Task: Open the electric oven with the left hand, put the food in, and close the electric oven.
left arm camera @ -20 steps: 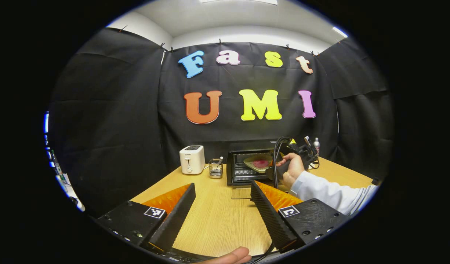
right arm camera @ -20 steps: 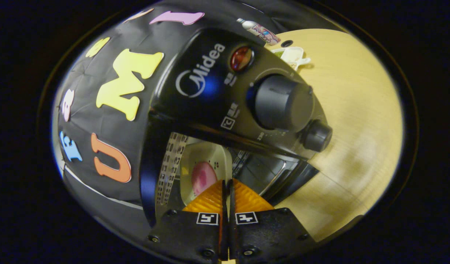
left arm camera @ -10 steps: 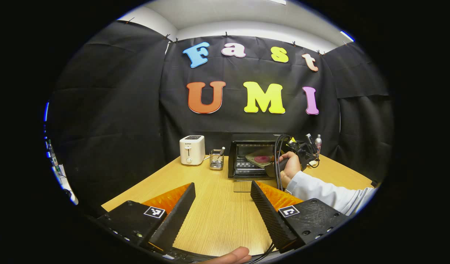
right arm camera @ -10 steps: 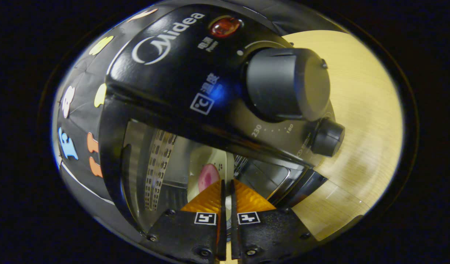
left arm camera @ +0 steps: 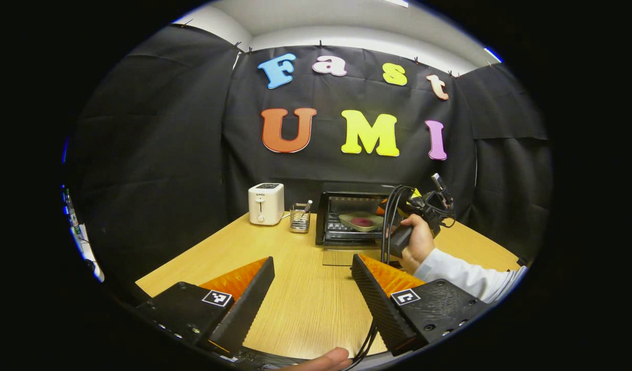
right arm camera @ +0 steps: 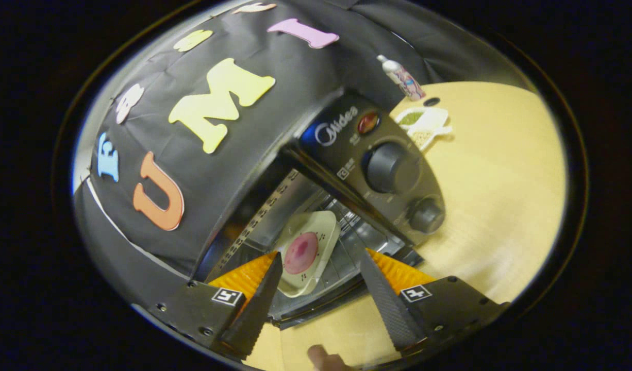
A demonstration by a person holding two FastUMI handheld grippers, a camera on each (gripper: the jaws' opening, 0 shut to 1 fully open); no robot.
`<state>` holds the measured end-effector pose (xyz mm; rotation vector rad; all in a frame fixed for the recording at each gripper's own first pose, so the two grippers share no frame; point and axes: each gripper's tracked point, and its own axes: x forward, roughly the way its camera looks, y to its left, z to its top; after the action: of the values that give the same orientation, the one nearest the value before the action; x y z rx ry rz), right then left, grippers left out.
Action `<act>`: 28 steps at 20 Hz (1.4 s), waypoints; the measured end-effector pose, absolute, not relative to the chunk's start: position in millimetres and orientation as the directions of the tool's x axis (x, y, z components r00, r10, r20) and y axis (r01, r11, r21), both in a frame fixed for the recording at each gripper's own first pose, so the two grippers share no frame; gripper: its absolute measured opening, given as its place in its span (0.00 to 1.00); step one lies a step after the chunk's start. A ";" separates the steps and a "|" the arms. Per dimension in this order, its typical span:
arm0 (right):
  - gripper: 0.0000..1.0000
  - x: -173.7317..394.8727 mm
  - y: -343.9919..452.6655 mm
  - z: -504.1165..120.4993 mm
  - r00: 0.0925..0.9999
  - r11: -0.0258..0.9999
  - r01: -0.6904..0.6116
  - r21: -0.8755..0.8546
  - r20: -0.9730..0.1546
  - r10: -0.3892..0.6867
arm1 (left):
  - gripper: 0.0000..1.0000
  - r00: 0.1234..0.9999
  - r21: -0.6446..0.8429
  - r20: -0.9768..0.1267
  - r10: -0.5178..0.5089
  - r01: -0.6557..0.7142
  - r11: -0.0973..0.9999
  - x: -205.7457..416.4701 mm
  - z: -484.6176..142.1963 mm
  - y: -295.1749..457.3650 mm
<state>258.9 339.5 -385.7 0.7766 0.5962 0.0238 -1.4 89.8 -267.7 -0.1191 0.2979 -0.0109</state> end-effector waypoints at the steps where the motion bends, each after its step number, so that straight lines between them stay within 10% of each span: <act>1: 0.97 250.0 335.0 -377.7 0.841 0.742 0.167 0.649 -0.486 0.237 | 0.96 0.953 -0.125 -0.299 -0.042 0.004 0.992 -0.2 -271.3 85.2; 15: 0.99 147.8 178.6 -237.8 0.938 0.910 -0.157 0.384 -0.231 0.259 | 0.95 0.792 -0.219 -0.554 -0.255 0.156 0.963 61.6 -381.7 -36.2; 28: 0.95 105.3 100.8 -168.7 0.991 0.982 -0.125 0.144 -0.031 0.131 | 0.95 0.707 -0.220 -0.649 -0.281 0.178 0.959 103.5 -419.9 -85.0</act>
<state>105.3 100.8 -168.7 0.1428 0.0407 0.1292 103.5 -85.0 -419.9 -0.1453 0.7430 -0.2560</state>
